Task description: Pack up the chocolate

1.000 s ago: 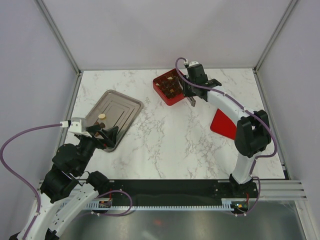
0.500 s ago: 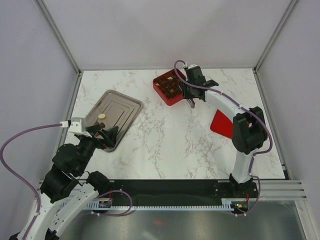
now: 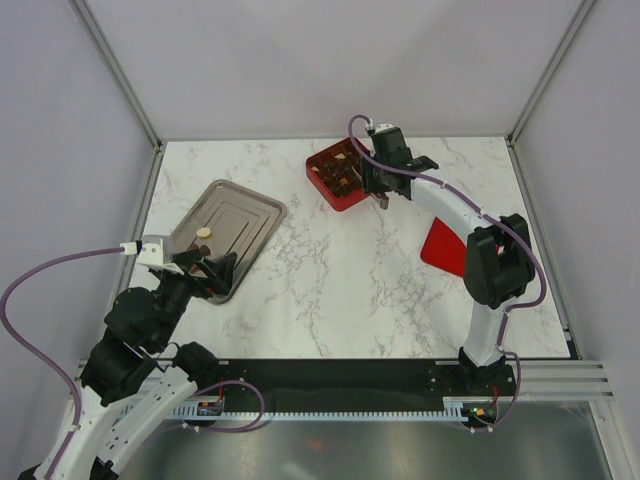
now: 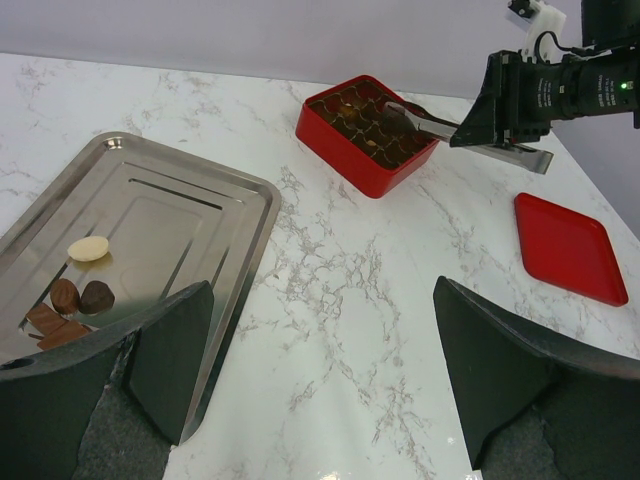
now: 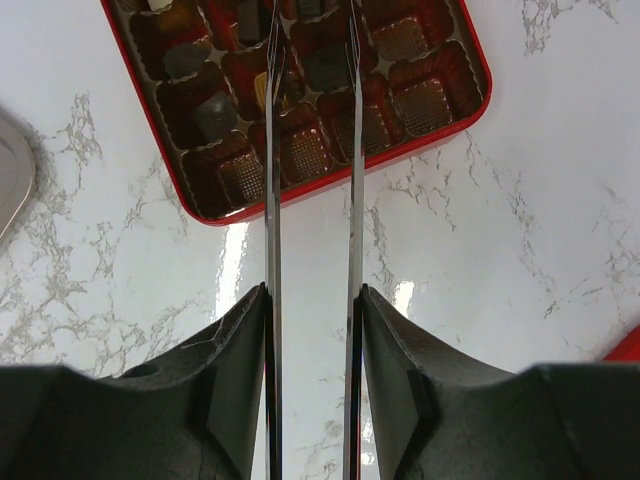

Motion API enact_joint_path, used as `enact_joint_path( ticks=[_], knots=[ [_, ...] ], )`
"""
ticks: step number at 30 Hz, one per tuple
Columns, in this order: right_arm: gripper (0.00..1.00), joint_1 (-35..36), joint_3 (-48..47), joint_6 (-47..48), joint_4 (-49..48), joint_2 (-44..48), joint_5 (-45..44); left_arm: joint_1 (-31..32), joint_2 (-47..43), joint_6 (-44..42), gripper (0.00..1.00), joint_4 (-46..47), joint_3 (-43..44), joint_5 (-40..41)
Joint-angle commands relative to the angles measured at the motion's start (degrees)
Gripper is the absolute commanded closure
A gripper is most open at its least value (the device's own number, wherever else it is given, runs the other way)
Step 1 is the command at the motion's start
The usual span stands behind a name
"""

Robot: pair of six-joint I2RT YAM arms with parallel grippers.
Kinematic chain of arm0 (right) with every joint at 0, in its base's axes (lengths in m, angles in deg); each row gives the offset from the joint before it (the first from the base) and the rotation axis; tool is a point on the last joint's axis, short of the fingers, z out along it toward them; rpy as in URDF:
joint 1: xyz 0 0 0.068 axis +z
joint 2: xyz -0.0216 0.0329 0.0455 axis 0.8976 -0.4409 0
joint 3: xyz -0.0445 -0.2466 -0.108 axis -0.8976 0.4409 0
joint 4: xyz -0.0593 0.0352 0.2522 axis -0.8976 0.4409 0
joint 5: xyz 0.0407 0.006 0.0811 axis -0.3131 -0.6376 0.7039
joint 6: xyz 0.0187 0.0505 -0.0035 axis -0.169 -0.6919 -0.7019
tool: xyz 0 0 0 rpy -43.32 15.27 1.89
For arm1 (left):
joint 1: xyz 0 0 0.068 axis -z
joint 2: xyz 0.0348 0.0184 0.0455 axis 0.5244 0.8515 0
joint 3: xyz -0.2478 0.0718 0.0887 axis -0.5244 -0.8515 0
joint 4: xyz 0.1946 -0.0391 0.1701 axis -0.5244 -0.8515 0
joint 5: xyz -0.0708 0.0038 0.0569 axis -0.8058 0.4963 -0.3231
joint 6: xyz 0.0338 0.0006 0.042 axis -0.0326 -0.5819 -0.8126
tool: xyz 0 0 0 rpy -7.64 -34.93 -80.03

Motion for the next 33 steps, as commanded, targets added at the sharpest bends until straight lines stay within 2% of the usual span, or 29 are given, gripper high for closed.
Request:
enact_joint_path(
  ticks=[1, 8, 19, 27, 33],
  knots=[
    [0.52, 0.9, -3.15, -0.41, -0.99, 4.55, 2.22, -0.09, 0.37, -1.94, 0.0, 2.56, -0.02, 0.22],
    [0.52, 8.81, -6.23, 0.73, -2.48, 3.41, 3.71, -0.09, 0.55, -2.29, 0.0, 2.56, -0.11, 0.05],
    [0.53, 22.78, -15.72, 3.45, -6.0, -9.41, 10.3, -0.09, -0.68, -2.21, 0.0, 2.56, -0.2, 0.13],
    [0.51, 27.19, -16.86, 8.02, -8.64, -15.48, 16.98, -0.09, -1.21, -2.29, 0.0, 2.48, -0.11, -0.04],
    [0.49, 29.3, -19.23, 8.9, -8.99, -19.09, 17.25, -0.09, -1.38, -2.21, 0.0, 2.48, -0.11, 0.05]
  ],
)
